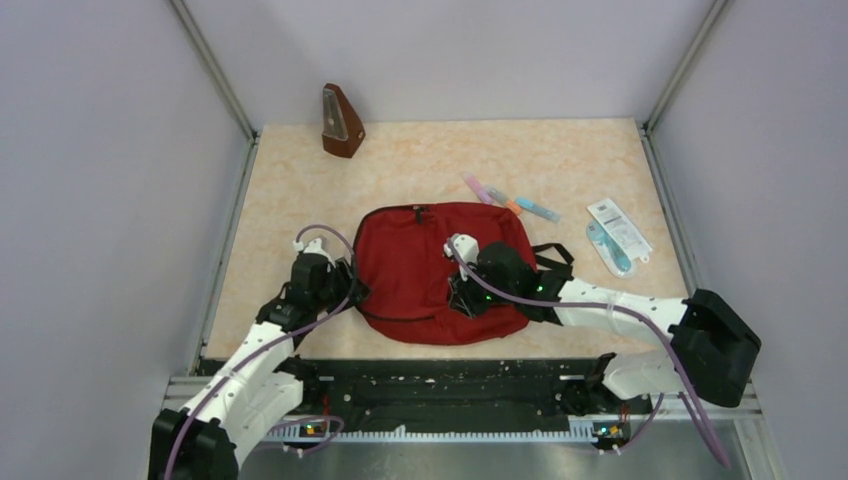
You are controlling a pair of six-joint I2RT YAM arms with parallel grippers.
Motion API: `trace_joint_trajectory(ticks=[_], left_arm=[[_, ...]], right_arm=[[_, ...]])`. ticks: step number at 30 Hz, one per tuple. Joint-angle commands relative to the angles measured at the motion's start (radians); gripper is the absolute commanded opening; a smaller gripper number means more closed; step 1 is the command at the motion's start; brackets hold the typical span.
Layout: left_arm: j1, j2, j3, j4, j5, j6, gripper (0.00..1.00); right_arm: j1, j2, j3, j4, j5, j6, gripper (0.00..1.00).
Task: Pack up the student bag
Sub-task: Unzip the student bag at the center of the board.
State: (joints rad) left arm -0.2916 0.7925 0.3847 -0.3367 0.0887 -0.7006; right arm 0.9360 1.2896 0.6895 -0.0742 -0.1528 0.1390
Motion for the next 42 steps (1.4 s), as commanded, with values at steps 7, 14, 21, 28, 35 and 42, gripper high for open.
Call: trace_joint_trajectory(ticks=[7, 14, 21, 28, 35, 42], left_arm=[[-0.011, -0.022, -0.013, 0.002, -0.027, -0.024, 0.59], [-0.011, -0.1, 0.017, -0.117, -0.047, -0.02, 0.75], [-0.011, -0.125, -0.039, -0.076, 0.023, -0.066, 0.66], [-0.011, -0.118, -0.129, 0.109, 0.108, -0.131, 0.43], [-0.01, -0.133, -0.1, 0.05, -0.043, -0.108, 0.0], [-0.009, -0.142, -0.076, 0.022, -0.16, -0.071, 0.0]], right_arm=[[0.008, -0.08, 0.055, 0.015, 0.105, 0.048, 0.11], [0.007, -0.069, 0.059, 0.007, 0.105, 0.062, 0.34], [0.007, -0.054, 0.047, 0.013, 0.099, 0.073, 0.24], [0.008, -0.064, 0.042, 0.012, 0.126, 0.069, 0.0], [0.007, -0.061, 0.062, 0.009, 0.328, 0.064, 0.0], [-0.055, 0.024, 0.104, 0.1, 0.464, 0.056, 0.0]])
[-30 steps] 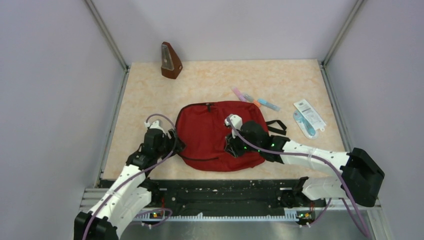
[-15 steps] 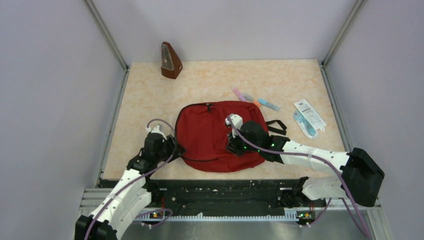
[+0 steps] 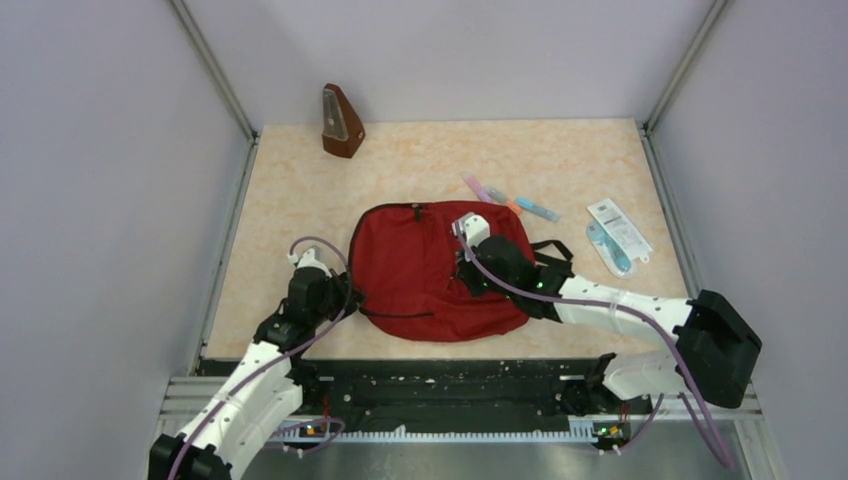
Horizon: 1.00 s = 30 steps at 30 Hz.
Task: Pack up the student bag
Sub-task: Unzip the student bag at the center of the board.
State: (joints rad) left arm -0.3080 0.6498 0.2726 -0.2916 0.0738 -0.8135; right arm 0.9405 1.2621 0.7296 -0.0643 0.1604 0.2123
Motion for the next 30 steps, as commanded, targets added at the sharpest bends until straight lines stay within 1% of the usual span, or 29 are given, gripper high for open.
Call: trace_joint_trajectory(ticks=[1, 5, 8, 10, 11, 12, 13, 14, 15, 17, 19, 21, 23, 25, 26, 28, 30], left_arm=[[0.007, 0.006, 0.037, -0.024, -0.152, 0.045, 0.0], [0.009, 0.028, 0.036, -0.022, -0.161, 0.055, 0.0], [0.009, 0.033, 0.038, -0.029, -0.174, 0.066, 0.0], [0.009, 0.026, 0.057, -0.043, -0.179, 0.091, 0.01], [0.009, 0.021, 0.071, -0.052, -0.172, 0.12, 0.13], [0.01, 0.015, 0.092, -0.063, -0.155, 0.157, 0.27], [0.009, 0.011, 0.12, -0.082, -0.145, 0.18, 0.45], [0.008, 0.007, 0.148, -0.094, -0.137, 0.202, 0.55], [0.005, 0.003, 0.171, -0.101, -0.13, 0.224, 0.6], [-0.008, -0.005, 0.216, -0.104, -0.126, 0.259, 0.65], [-0.037, -0.002, 0.252, -0.083, -0.124, 0.291, 0.67], [-0.091, 0.018, 0.283, -0.048, -0.128, 0.317, 0.67], [-0.188, 0.063, 0.303, 0.013, -0.153, 0.336, 0.68], [-0.3, 0.124, 0.317, 0.094, -0.158, 0.357, 0.68], [-0.337, 0.157, 0.322, 0.145, -0.148, 0.368, 0.68], [-0.383, 0.23, 0.321, 0.254, -0.112, 0.385, 0.69], [-0.401, 0.309, 0.324, 0.362, -0.081, 0.391, 0.69]], right_arm=[[-0.078, 0.069, 0.071, 0.116, 0.135, -0.018, 0.0], [-0.129, 0.186, 0.14, 0.171, 0.099, -0.05, 0.0], [-0.141, 0.269, 0.213, 0.161, 0.102, -0.084, 0.0], [-0.142, 0.291, 0.25, 0.15, 0.065, -0.102, 0.0], [-0.143, 0.291, 0.253, 0.153, 0.037, -0.106, 0.0], [-0.143, 0.285, 0.251, 0.155, 0.008, -0.106, 0.0], [-0.143, 0.277, 0.249, 0.155, -0.022, -0.104, 0.0], [-0.142, 0.267, 0.243, 0.156, -0.043, -0.098, 0.0], [-0.142, 0.257, 0.234, 0.158, -0.063, -0.09, 0.0], [-0.142, 0.238, 0.212, 0.159, -0.085, -0.075, 0.0], [-0.143, 0.219, 0.191, 0.159, -0.102, -0.057, 0.0], [-0.142, 0.204, 0.17, 0.16, -0.122, -0.041, 0.0], [-0.142, 0.191, 0.15, 0.165, -0.139, -0.028, 0.0], [-0.142, 0.181, 0.136, 0.167, -0.15, -0.019, 0.0], [-0.142, 0.178, 0.128, 0.168, -0.155, -0.014, 0.0], [-0.142, 0.17, 0.12, 0.169, -0.156, -0.006, 0.0], [-0.143, 0.163, 0.114, 0.166, -0.155, -0.003, 0.0]])
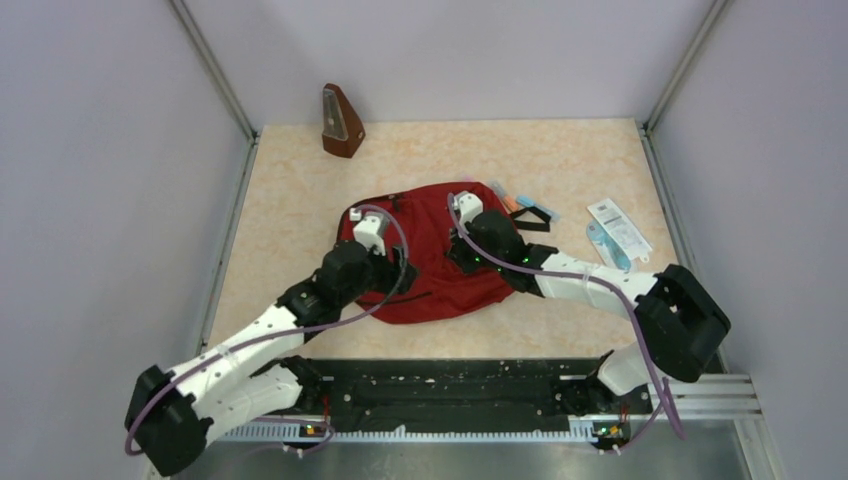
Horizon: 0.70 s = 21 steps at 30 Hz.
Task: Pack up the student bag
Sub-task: Unzip the student bag at the center of the board.
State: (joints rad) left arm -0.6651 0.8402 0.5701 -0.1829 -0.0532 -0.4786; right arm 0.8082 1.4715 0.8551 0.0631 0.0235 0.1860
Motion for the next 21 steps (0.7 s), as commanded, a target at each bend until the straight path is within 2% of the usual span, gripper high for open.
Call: trace_joint_trajectory(ticks=[1, 6, 11, 13, 16, 21], left_arm=[[-0.051, 0.154, 0.031, 0.299, 0.08, 0.059, 0.69], [-0.069, 0.303, 0.075, 0.417, 0.106, 0.1, 0.73], [-0.077, 0.413, 0.118, 0.432, 0.091, 0.132, 0.72], [-0.081, 0.443, 0.127, 0.43, 0.079, 0.151, 0.68], [-0.09, 0.475, 0.137, 0.414, 0.07, 0.161, 0.56], [-0.125, 0.475, 0.117, 0.388, 0.012, 0.155, 0.57]], right_arm=[[-0.01, -0.051, -0.014, 0.037, -0.019, 0.026, 0.0], [-0.009, -0.068, -0.024, 0.038, -0.031, 0.031, 0.0], [-0.01, -0.066, -0.024, 0.039, -0.051, 0.035, 0.0], [-0.01, -0.067, -0.025, 0.041, -0.051, 0.036, 0.0], [-0.01, -0.066, -0.024, 0.042, -0.049, 0.036, 0.0], [-0.009, -0.068, -0.021, 0.037, -0.03, 0.038, 0.0]])
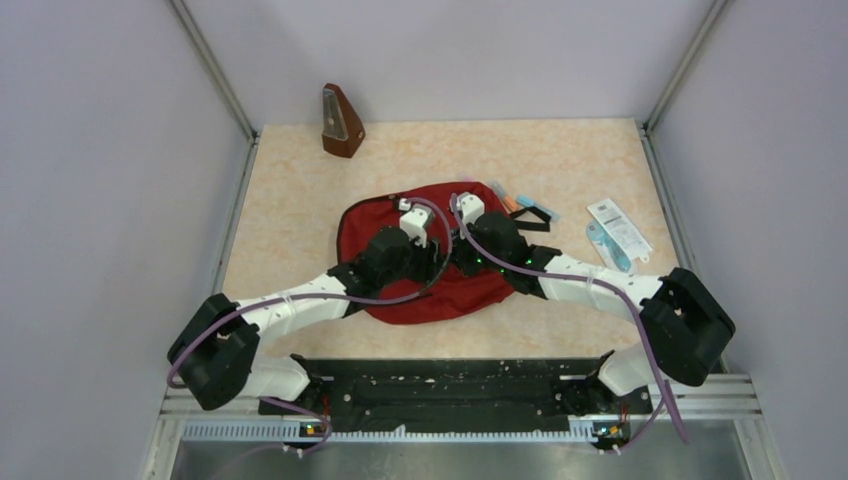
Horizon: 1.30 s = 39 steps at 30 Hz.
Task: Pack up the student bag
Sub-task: Unzip the student bag at the center of the board.
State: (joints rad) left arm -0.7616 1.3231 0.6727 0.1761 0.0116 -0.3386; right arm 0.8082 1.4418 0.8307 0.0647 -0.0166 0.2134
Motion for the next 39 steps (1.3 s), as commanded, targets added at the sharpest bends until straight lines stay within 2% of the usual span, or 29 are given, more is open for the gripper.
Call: trace_joint_trajectory(ticks=[1, 3, 8, 11, 13, 24, 30, 39], left_arm=[[-0.035, -0.012, 0.006, 0.029, -0.061, 0.01, 0.57], [-0.044, -0.019, -0.011, 0.029, -0.074, 0.001, 0.54], [-0.064, -0.031, -0.036, 0.008, -0.101, -0.01, 0.21], [-0.083, -0.05, -0.05, -0.018, -0.126, -0.01, 0.06], [-0.093, -0.071, -0.069, -0.023, -0.131, -0.014, 0.0], [-0.111, -0.201, -0.19, -0.036, -0.111, -0.04, 0.0], [-0.119, -0.301, -0.261, -0.062, -0.124, -0.072, 0.0], [-0.119, -0.455, -0.29, -0.279, -0.181, -0.115, 0.0]], right_arm=[[-0.01, -0.039, 0.005, 0.034, 0.013, 0.01, 0.0], [-0.01, -0.037, 0.007, 0.034, 0.014, 0.008, 0.0], [-0.01, -0.037, 0.011, 0.028, 0.061, 0.008, 0.0], [-0.009, -0.037, 0.018, 0.024, 0.087, 0.008, 0.0], [-0.01, -0.035, 0.026, 0.024, 0.107, 0.004, 0.0], [-0.009, 0.038, 0.122, 0.073, 0.188, -0.029, 0.0], [-0.011, 0.148, 0.199, 0.102, 0.263, -0.021, 0.0], [-0.036, 0.341, 0.392, 0.108, 0.275, -0.041, 0.0]])
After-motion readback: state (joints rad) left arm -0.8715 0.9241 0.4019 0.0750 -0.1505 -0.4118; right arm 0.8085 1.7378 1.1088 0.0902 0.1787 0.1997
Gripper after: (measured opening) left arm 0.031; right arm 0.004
